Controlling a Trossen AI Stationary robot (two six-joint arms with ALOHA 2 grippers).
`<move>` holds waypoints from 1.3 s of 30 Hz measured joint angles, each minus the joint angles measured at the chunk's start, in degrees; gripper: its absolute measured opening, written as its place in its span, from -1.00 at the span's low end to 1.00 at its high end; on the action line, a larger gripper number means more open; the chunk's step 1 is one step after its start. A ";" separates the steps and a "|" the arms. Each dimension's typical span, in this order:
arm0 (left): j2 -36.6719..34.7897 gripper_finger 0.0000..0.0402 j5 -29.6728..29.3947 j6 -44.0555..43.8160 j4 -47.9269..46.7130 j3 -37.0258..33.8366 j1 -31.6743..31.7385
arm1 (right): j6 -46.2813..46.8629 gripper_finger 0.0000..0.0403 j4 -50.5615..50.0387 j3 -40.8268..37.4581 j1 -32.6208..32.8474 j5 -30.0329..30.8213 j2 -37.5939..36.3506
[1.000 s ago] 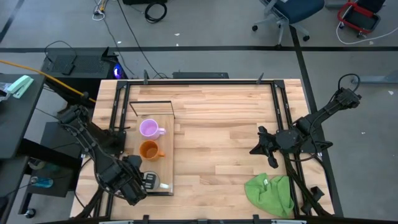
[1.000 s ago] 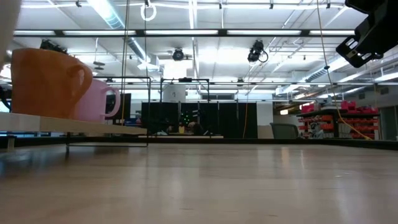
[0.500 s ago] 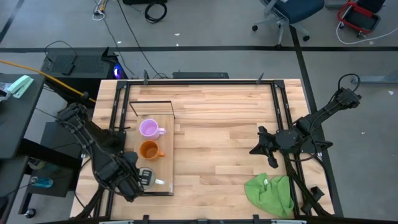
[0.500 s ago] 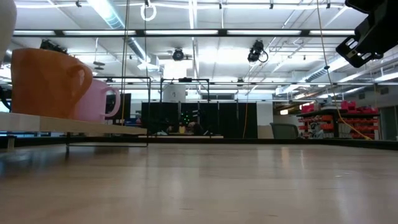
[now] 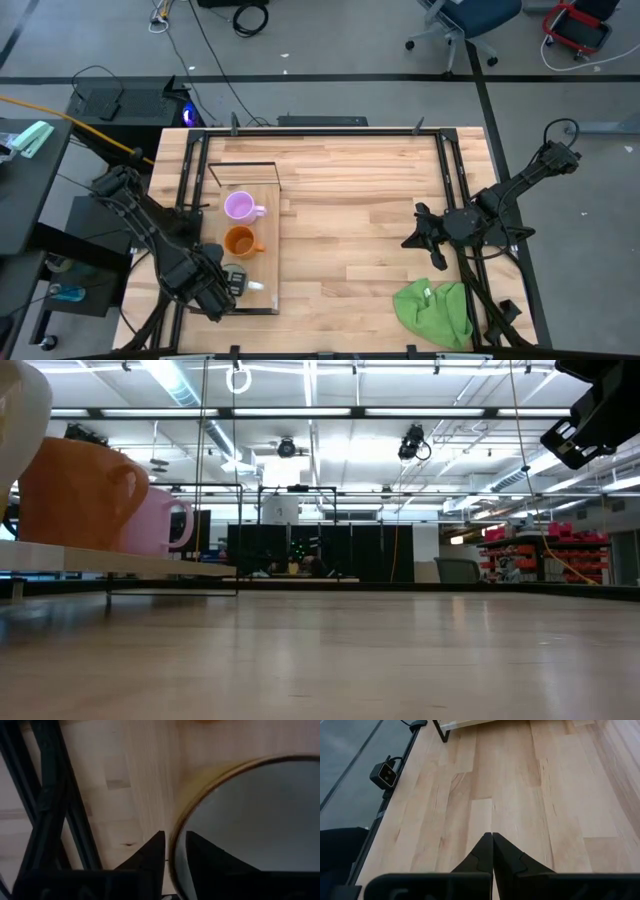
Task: Stack small to large cups/mugs on shelf
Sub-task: Put the yellow mug on the shelf
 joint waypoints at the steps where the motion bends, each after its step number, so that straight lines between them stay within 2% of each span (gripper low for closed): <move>1: 0.00 -0.57 0.12 0.00 0.34 -0.49 -0.21 | 0.00 -0.96 -0.08 0.00 0.00 0.00 0.00; 11: -0.02 -0.62 -0.71 -0.08 -0.77 1.65 -1.47 | -0.11 -0.96 -0.08 0.00 0.00 0.00 0.00; 27: -0.07 -0.42 -1.64 -0.15 -1.09 1.76 -1.47 | -0.26 -0.96 -0.16 0.00 0.00 0.00 0.00; 34: -2.61 -0.31 -8.39 -0.23 -0.27 1.80 -1.47 | -0.24 -0.96 -0.21 0.00 0.00 0.00 0.00; 39: -4.35 -0.23 -8.97 -0.46 -0.33 1.80 -1.45 | -0.22 -0.96 -0.21 0.00 -0.02 0.00 0.00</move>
